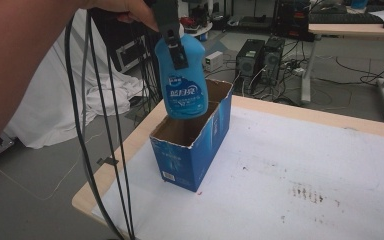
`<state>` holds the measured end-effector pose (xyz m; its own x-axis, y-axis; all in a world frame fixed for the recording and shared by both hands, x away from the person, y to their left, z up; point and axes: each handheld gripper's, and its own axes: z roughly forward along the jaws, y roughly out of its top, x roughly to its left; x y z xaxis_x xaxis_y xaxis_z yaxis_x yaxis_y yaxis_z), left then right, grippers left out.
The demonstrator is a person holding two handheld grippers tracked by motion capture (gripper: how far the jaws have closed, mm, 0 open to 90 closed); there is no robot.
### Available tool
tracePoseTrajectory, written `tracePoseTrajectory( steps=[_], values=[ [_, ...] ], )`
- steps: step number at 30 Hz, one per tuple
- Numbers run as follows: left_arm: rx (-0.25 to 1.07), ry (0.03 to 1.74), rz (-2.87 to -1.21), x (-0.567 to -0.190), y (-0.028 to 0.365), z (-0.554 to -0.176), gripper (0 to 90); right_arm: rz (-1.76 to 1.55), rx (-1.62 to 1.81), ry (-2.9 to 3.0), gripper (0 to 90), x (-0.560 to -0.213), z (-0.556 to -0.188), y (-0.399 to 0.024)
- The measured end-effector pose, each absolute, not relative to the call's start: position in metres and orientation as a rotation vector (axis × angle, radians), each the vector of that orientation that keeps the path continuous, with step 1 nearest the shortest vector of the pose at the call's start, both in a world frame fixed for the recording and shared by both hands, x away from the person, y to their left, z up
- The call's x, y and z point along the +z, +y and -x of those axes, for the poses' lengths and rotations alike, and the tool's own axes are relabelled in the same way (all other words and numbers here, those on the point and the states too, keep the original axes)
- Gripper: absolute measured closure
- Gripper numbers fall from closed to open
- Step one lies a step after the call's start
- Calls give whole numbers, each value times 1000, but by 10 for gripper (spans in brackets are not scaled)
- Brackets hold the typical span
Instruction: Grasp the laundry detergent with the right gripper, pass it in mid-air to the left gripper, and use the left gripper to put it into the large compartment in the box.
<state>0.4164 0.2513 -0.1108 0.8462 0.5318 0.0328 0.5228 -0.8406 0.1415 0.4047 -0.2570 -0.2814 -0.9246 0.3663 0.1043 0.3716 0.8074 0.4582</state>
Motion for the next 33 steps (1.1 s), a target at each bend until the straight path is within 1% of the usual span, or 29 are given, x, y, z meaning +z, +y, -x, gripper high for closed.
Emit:
tracePoseTrajectory(
  steps=[7,18,27,33],
  values=[
    [69,819,-2899,-137,256,-422,377,629,-773,-2957,114,-283,-406,-258],
    [-5,788,-2935,-194,258,-426,377,624,-776,-2942,115,-289,-406,-256],
    [-18,766,-2957,-227,257,-428,377,610,-744,-2946,115,-296,-407,-256],
    [-26,751,-2980,-242,254,-429,377,615,-741,-2941,114,-300,-408,-257]
  ],
)
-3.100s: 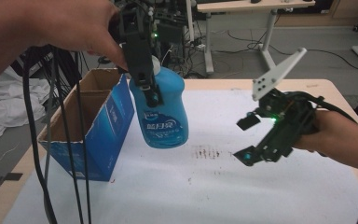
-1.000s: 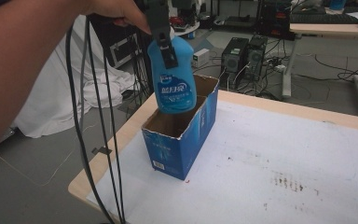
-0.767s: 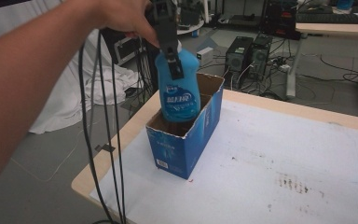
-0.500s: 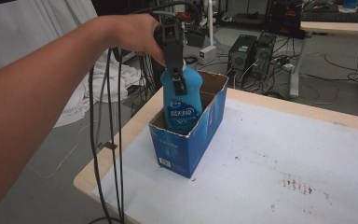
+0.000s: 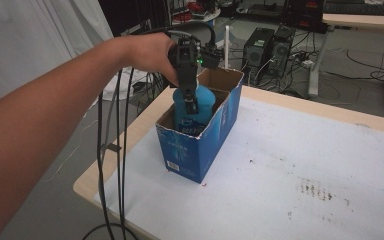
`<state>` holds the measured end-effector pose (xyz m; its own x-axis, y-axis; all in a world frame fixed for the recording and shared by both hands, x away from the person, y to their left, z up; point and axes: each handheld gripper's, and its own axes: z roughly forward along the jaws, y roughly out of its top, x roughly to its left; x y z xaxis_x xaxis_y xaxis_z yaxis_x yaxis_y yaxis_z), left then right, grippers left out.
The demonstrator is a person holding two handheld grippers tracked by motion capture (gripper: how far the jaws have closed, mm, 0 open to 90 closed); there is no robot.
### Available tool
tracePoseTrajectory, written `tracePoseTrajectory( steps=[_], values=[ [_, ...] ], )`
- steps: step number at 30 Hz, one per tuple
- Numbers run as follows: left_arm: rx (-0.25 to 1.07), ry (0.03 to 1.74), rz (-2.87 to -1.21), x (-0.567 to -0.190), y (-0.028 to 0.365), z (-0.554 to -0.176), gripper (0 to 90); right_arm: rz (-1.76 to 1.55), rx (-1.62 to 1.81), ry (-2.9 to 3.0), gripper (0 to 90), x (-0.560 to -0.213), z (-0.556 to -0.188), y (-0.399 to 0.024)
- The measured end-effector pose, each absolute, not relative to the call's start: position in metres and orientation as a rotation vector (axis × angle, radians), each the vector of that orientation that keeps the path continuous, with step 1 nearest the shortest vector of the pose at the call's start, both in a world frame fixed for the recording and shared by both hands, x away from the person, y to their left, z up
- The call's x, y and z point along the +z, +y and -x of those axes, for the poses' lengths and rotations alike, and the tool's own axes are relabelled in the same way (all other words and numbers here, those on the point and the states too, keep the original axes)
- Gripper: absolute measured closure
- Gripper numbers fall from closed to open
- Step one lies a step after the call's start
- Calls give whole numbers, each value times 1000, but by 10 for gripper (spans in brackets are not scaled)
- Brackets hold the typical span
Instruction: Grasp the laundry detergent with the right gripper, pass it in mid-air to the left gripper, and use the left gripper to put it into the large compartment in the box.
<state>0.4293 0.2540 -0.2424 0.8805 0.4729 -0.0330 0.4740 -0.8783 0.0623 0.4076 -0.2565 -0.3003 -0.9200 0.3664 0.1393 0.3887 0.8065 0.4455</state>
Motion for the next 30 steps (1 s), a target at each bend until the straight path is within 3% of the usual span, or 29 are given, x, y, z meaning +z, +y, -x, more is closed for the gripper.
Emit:
tracePoseTrajectory(
  steps=[20,30],
  values=[
    [-68,768,-3030,-280,254,-431,376,620,-730,-2934,114,-307,-407,-257],
    [-73,782,-3027,-282,251,-434,374,623,-725,-2932,114,-310,-406,-257]
  ],
)
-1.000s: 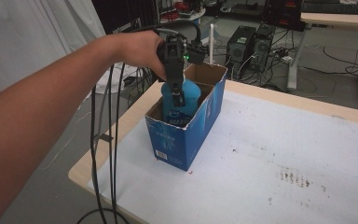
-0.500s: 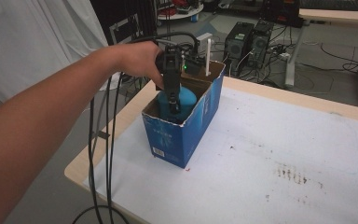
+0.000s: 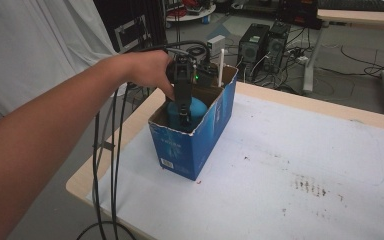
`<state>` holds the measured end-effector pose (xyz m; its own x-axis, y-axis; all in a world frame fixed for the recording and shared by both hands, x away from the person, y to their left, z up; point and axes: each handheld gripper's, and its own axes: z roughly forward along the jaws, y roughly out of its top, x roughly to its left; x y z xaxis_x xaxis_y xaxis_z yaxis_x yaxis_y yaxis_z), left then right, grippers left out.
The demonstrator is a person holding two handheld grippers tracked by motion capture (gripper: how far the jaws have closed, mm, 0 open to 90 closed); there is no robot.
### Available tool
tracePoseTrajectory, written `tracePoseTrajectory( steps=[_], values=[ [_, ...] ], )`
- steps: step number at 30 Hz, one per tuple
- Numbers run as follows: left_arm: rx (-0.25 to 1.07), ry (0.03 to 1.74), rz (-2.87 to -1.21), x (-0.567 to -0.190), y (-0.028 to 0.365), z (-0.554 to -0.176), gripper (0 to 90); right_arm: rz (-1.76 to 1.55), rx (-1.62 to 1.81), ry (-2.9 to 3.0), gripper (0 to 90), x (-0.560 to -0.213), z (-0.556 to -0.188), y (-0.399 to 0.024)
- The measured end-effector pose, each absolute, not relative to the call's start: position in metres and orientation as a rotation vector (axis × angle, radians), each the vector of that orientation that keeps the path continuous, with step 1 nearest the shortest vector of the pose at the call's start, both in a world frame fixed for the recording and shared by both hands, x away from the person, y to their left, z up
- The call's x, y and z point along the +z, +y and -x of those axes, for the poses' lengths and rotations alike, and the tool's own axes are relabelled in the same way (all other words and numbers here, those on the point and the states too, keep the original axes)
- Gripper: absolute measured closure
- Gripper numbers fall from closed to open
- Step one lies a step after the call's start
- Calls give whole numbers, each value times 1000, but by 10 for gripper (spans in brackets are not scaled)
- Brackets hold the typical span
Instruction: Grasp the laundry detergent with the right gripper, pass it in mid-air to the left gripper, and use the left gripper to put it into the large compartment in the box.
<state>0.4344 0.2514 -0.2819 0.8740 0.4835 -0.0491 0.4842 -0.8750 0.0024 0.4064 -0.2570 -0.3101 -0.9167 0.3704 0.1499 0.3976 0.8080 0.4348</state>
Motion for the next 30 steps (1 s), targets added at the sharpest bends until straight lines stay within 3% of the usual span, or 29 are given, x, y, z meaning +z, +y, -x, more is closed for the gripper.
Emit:
tracePoseTrajectory(
  steps=[20,22,30],
  values=[
    [9,889,-2839,-243,263,-435,259,607,-709,-2928,115,-314,-403,-254],
    [22,900,-2810,-238,262,-433,213,610,-707,-2928,115,-314,-403,-254],
    [96,899,-2776,-224,257,-426,208,600,-717,-2931,115,-312,-401,-254]
  ],
)
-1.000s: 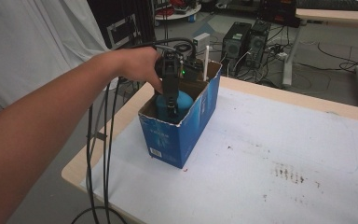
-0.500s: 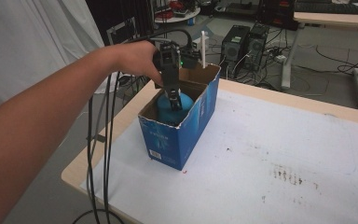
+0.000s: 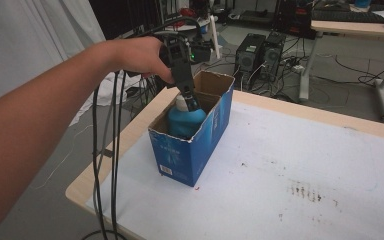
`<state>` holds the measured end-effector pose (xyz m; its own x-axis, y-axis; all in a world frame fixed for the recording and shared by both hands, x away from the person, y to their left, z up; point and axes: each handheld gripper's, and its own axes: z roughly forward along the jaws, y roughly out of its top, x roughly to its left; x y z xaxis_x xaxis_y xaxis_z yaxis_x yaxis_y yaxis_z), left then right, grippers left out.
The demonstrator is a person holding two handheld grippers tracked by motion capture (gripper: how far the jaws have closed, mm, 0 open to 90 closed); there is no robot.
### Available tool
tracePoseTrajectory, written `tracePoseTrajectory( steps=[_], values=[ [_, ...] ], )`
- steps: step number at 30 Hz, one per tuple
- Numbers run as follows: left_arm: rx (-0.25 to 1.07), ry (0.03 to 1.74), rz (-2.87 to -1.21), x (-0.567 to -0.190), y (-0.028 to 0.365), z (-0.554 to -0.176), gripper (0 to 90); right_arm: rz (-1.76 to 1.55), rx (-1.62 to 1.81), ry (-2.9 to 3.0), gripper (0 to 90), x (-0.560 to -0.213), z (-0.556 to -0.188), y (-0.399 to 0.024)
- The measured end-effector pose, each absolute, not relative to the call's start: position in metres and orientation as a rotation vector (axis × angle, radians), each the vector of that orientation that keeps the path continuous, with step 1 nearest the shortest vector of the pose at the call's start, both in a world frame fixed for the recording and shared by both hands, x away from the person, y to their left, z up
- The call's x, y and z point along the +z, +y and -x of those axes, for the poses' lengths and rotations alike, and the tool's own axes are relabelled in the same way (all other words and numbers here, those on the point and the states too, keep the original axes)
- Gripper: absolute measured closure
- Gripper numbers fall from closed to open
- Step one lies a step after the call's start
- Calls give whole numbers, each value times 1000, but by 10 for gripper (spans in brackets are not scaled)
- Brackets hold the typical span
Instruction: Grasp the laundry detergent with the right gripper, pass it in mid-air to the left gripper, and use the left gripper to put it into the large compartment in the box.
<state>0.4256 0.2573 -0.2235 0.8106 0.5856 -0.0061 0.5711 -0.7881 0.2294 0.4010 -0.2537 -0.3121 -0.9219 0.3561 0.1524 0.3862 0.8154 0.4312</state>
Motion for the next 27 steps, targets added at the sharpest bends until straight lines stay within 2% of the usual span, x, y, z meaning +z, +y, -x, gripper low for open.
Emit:
tracePoseTrajectory(
  steps=[13,14,15,17,22,27],
  values=[
    [96,762,-2770,-205,241,-420,208,596,-741,-2934,115,-308,-396,-255],
    [96,762,-2770,-205,241,-420,188,596,-741,-2934,115,-308,-396,-255],
    [138,779,-2777,-205,236,-420,87,597,-747,-2932,115,-307,-395,-256],
    [169,773,-2787,-204,232,-420,57,588,-760,-2932,115,-306,-395,-256],
    [219,785,-2788,-200,228,-419,16,588,-769,-2932,114,-305,-393,-256],
    [252,756,-2803,-197,225,-417,16,581,-787,-2933,115,-303,-391,-257]
  ],
)
